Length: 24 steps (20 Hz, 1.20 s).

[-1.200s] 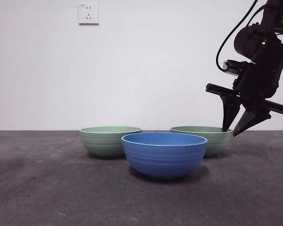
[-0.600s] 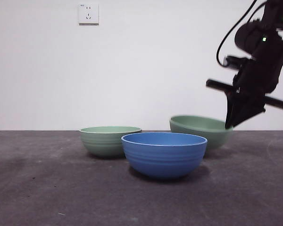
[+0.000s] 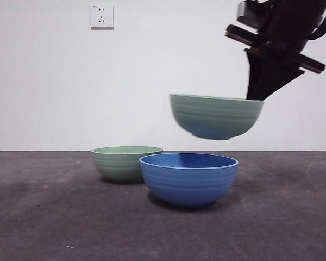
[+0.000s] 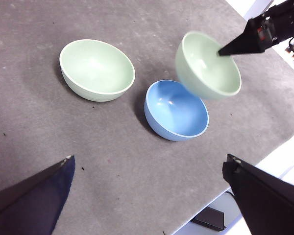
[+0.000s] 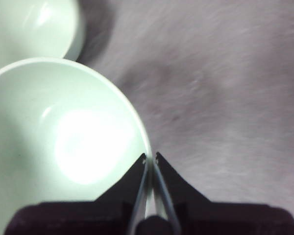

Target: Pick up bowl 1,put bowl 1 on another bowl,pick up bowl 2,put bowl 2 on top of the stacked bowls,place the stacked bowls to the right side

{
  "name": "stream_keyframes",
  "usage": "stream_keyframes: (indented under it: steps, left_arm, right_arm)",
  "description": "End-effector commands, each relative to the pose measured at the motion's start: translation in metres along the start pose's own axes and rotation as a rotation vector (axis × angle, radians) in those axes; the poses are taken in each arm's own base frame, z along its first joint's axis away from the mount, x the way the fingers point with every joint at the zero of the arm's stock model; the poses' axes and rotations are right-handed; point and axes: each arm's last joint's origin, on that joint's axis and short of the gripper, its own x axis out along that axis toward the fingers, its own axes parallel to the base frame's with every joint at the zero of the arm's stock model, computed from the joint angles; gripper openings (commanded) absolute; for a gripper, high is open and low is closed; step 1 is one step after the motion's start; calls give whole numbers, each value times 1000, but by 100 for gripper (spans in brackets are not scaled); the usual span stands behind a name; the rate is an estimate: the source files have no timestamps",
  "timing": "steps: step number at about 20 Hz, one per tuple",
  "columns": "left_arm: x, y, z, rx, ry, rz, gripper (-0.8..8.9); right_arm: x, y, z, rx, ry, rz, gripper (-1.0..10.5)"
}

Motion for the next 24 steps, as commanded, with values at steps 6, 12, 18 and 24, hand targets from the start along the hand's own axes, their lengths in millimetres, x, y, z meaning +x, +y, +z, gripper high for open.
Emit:
stream_keyframes:
  steps: [6, 12, 18, 24]
  left_arm:
    - [0, 0, -1, -3, 2, -5, 647]
    - [0, 0, -1, -3, 3, -5, 647]
    - [0, 0, -1, 0, 3, -5, 647]
    - [0, 0, -1, 0, 3, -5, 647]
  right_arm:
    - [22, 21, -3, -69, 41, 15, -17]
    - [43, 33, -5, -108, 84, 1, -17]
    - [62, 39, -9, -132, 131, -47, -17]
    - [68, 39, -12, -127, 166, -47, 144]
